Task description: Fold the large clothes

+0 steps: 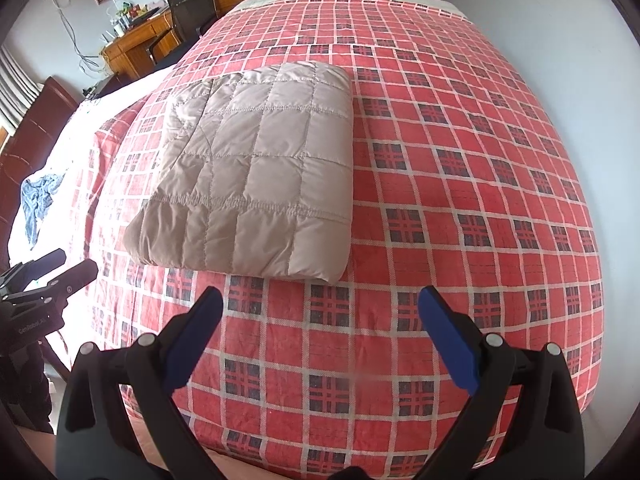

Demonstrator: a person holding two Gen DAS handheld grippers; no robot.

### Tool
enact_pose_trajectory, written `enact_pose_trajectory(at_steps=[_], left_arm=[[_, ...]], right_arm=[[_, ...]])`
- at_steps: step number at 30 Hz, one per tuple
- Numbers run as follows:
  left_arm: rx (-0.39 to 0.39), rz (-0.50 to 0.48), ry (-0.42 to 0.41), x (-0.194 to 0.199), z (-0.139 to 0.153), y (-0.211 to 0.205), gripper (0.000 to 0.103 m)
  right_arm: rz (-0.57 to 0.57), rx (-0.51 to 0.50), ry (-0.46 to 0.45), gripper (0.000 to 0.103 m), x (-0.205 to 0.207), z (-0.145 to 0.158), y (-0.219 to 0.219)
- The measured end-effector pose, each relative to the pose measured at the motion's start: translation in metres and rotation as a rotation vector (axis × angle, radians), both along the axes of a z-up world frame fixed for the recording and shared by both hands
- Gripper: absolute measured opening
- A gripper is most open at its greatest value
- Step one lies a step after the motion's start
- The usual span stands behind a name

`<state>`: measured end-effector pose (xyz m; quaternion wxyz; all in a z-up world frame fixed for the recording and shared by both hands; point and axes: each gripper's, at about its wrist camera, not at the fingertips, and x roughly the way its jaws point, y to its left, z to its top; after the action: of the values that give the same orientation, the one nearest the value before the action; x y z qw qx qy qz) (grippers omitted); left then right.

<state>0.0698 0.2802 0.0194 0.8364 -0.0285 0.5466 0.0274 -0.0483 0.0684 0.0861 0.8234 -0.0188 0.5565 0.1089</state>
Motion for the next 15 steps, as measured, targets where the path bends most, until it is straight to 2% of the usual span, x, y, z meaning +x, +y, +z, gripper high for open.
enact_pose_trajectory(at_steps=[15], left_arm=[[0.0, -0.001, 0.004, 0.0005, -0.0012, -0.0001, 0.089]], right_arm=[[0.001, -0.005, 0.006, 0.098, 0.0027, -0.0039, 0.0023]])
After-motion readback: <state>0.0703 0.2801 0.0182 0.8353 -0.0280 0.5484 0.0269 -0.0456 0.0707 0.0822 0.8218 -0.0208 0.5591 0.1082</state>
